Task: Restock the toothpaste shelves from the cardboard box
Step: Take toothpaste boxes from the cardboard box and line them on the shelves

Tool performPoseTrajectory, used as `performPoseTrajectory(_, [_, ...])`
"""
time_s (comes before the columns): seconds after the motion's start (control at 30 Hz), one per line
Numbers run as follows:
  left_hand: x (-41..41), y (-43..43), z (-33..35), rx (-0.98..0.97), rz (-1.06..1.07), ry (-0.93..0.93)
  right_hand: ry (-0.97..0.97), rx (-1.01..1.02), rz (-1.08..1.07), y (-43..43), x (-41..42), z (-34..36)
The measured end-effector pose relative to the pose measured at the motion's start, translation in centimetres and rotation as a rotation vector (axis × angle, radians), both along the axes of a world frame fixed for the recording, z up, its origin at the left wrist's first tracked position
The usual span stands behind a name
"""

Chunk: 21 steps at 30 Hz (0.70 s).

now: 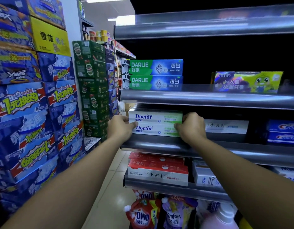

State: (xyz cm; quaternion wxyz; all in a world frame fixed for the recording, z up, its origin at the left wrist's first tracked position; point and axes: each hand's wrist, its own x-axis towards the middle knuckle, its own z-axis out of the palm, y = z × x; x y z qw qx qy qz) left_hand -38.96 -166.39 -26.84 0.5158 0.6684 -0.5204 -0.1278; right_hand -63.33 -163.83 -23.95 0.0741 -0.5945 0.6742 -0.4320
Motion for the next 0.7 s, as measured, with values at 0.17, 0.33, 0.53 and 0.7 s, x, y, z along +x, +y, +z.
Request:
performPoseTrajectory(0.17, [0.3, 2.0, -0.5, -0.050, 0.050, 0.023, -0.105, -0.056, 0.037, 2.3, -1.1, 0.2])
performPoseTrajectory(0.33, [-1.5, 7.7, -3.8, -0.383, -0.024, 0.017, -0.250, -0.229, 0.153, 8.9, -4.3, -2.1])
performPoseTrajectory(0.53, [-9.7, 14.2, -13.5, -0.333, -0.311, 0.024, -0.346, -0.187, 0.178, 14.9, -10.1, -7.9])
performPoseTrajectory(0.7, [-17.2, 16.6, -22.2, -0.019, -0.522, 0.126, -0.355, 0.008, 0.150, 16.5, -14.7, -14.9])
